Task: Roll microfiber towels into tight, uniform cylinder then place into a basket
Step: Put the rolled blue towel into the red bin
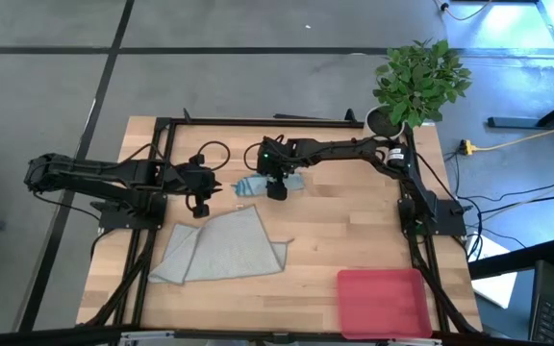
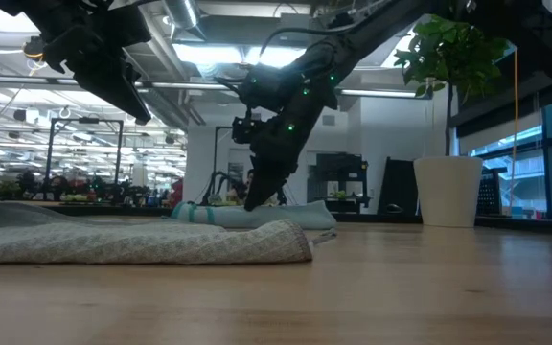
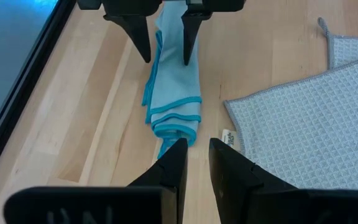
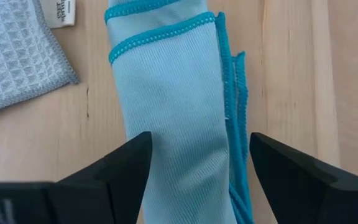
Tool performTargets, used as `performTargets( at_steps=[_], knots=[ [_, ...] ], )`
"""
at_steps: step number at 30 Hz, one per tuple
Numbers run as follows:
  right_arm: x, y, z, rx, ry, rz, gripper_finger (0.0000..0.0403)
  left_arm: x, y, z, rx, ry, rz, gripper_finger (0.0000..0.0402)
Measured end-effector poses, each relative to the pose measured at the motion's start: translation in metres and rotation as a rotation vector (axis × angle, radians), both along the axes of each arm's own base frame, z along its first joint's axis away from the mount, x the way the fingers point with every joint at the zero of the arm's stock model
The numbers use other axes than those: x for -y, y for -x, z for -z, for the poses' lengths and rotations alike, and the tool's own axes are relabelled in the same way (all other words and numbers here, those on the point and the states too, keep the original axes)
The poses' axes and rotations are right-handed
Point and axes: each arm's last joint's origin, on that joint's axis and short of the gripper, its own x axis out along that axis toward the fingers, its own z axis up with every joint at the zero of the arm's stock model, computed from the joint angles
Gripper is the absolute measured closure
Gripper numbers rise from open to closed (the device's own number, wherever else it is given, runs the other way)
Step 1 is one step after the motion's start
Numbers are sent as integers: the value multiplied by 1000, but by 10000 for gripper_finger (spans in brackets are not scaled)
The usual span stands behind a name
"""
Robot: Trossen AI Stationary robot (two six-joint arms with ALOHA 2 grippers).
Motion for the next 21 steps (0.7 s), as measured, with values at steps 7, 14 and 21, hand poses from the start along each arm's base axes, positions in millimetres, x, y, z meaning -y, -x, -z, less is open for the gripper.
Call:
performTargets(
  at_steps=[7, 14, 21],
  knots=[
    [0, -1, -2, 16, 4, 1, 131, 0, 0, 0, 0, 0, 0, 345],
    [1, -4, -3, 44, 13, -2, 131, 0, 0, 0, 0, 0, 0, 345],
    [0, -3, -3, 40, 2, -14, 130, 0, 0, 0, 0, 0, 0, 345]
  ],
)
